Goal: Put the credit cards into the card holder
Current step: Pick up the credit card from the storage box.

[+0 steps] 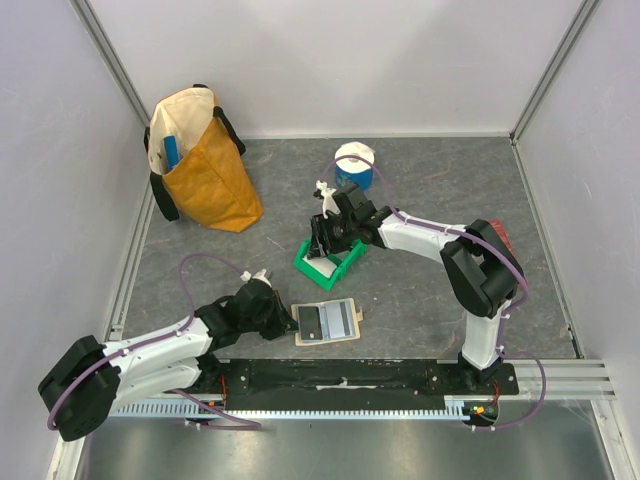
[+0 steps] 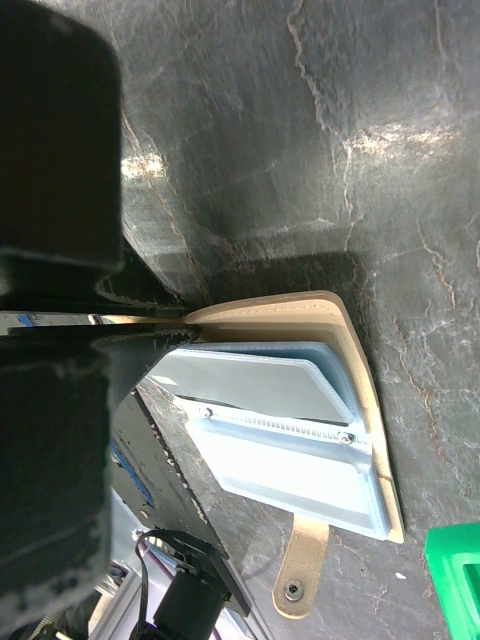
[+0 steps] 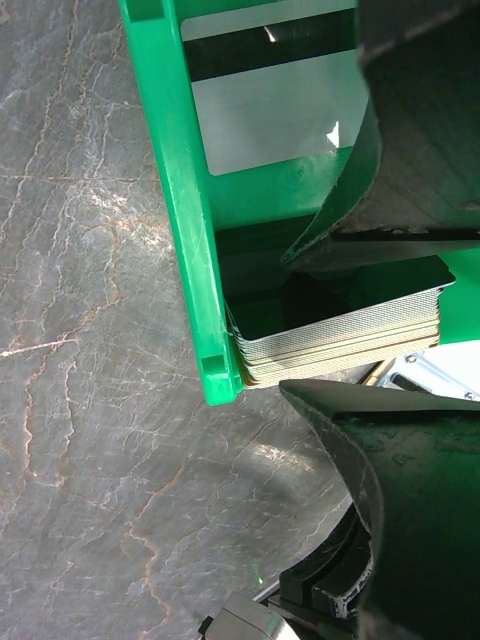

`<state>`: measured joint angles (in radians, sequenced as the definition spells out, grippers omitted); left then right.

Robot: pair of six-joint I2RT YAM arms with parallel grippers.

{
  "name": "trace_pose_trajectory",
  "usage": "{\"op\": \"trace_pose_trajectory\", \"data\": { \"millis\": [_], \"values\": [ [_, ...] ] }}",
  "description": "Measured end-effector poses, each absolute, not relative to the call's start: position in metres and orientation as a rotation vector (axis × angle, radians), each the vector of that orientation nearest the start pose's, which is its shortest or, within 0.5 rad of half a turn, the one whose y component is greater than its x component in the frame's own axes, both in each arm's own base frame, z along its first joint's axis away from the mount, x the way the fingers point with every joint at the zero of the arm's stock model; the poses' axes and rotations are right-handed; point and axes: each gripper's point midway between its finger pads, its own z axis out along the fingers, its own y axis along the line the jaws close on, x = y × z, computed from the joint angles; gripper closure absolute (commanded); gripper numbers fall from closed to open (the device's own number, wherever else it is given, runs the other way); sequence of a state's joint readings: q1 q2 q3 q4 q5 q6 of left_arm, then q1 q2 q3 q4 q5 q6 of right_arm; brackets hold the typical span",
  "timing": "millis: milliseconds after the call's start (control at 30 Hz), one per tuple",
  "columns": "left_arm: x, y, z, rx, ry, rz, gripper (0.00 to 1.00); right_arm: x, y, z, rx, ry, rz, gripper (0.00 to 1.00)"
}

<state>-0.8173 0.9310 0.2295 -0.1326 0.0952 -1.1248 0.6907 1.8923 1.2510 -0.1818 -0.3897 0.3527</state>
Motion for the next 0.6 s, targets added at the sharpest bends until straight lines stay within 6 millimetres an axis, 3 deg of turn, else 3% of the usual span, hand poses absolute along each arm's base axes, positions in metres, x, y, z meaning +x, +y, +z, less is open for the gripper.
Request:
{"op": "trace_pose_trajectory", "data": {
  "millis": [400, 600],
  "values": [
    [0.1247, -0.2124, 0.017, -0.359, 2.636, -0.911, 0.98, 0.3116, 0.3528, 0.0697, -0.596, 2.459, 0.922, 0.69],
    [0.1251, -0.2133, 0.0171, -0.358, 2.637, -0.914, 0.98, 0.3147, 0.3502, 0.0698, -0.586, 2.459, 0.92, 0.71]
  ]
}}
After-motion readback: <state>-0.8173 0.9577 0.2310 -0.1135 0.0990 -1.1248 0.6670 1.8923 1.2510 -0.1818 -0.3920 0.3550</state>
